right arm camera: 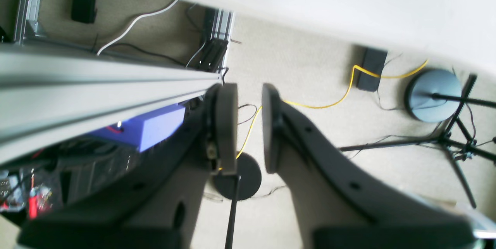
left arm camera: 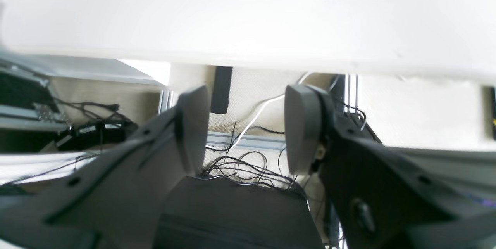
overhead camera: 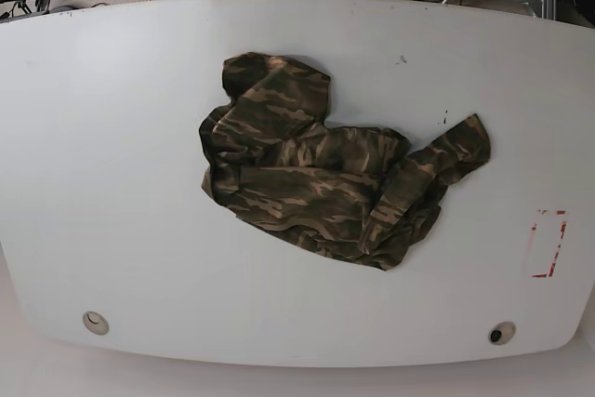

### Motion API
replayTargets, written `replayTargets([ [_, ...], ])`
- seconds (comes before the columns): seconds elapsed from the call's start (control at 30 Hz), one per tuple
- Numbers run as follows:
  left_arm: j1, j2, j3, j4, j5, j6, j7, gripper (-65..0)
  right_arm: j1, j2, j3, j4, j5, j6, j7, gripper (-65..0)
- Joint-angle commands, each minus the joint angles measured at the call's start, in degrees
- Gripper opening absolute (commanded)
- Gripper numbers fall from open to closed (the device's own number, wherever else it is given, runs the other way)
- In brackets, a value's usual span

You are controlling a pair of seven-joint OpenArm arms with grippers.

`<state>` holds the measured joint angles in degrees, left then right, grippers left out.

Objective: Fold the T-shirt properly
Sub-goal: 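Lower the right gripper onto the camouflage shirt edge and grasp it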

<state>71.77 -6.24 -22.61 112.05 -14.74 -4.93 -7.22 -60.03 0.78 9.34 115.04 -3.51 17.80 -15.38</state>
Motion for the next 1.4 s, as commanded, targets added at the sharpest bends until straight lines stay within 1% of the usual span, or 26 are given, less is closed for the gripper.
replayTargets([
  [0.0,-0.9,-0.2,-1.4,1.3,-0.8,0.3,-1.3,-36.0,0.9,-0.2,1.7,1.0,0.3,0.2,1.9,-55.0],
  [0.2,-6.3,-0.2,-1.6,1.3,-0.2,0.2,-1.3,-35.7,7.4,-0.4,2.9,0.9,0.3,0.2,1.7,-55.0],
  [0.27,-8.5,-0.3,-1.4,1.3,-0.2,-1.4,-1.3,-35.6,10.0,-0.4,2.9,1.0,0.3,0.2,1.5,-54.9],
  [0.37,-11.9,-0.3,-1.7,1.4,-0.1,-6.0,-1.3,-35.1,13.1,-0.4,2.9,1.0,0.3,0.2,-0.5,-54.4],
  [0.43,-13.8,-0.2,-1.7,1.3,-0.1,-8.0,-1.3,-31.2,15.1,-0.4,2.9,0.9,0.3,0.2,-1.5,-54.2],
  [0.5,-15.7,-0.2,-1.6,1.3,-0.1,-9.1,-1.3,-24.2,17.7,-0.4,2.9,0.8,0.3,0.2,-2.4,-54.1],
  [0.53,-17.0,-0.2,-1.5,1.3,0.0,-9.1,-1.3,-20.6,19.0,-0.4,2.9,0.8,0.3,0.2,-3.3,-54.1],
  [0.57,-18.2,-0.2,-1.5,1.2,0.0,-9.2,-1.3,-18.3,20.1,-0.4,2.8,0.9,0.3,0.2,-4.2,-54.1],
  [0.6,-19.2,-0.2,-1.5,1.2,0.3,-9.3,-1.3,-16.2,21.1,-0.4,2.7,0.9,0.3,0.2,-5.2,-53.7],
  [0.63,-19.9,-0.2,-1.5,1.1,0.9,-9.3,-1.3,-15.6,21.9,-0.4,2.7,1.0,0.3,0.2,-5.9,-53.0],
  [0.8,-24.3,-0.2,-1.4,0.9,6.2,-9.4,-1.3,-15.4,26.9,-0.4,2.6,0.9,0.3,0.2,-8.7,-40.0],
  [0.9,-26.9,-0.2,-1.4,0.9,7.9,-9.4,-1.3,-15.4,29.7,-0.4,2.5,1.0,0.3,0.2,-9.6,-35.2],
  [0.97,-28.3,-0.2,-1.4,0.9,8.6,-9.4,-0.5,-15.4,31.6,-0.4,2.5,0.8,0.4,0.2,-10.9,-33.5],
  [1.07,-30.0,-0.2,-1.8,1.0,8.8,-9.4,4.5,-15.6,35.0,-0.4,2.5,0.7,0.5,0.3,-14.2,-31.5],
  [1.17,-31.0,0.0,-1.8,1.2,8.5,-9.4,9.2,-15.6,38.9,-0.3,2.6,0.6,3.5,0.3,-18.0,-28.9],
  [1.23,-31.2,0.0,-1.8,1.2,8.5,-9.4,10.1,-15.6,40.8,0.1,2.6,0.5,5.8,0.3,-19.8,-26.8],
  [1.27,-31.2,0.1,-1.6,1.2,8.5,-9.4,10.4,-15.4,42.2,0.9,2.6,0.5,7.1,0.3,-21.0,-26.2],
  [1.37,-31.3,0.1,-1.0,1.2,8.5,-9.4,10.4,-15.3,45.1,2.3,2.6,-0.3,9.6,0.3,-23.3,-27.0],
])
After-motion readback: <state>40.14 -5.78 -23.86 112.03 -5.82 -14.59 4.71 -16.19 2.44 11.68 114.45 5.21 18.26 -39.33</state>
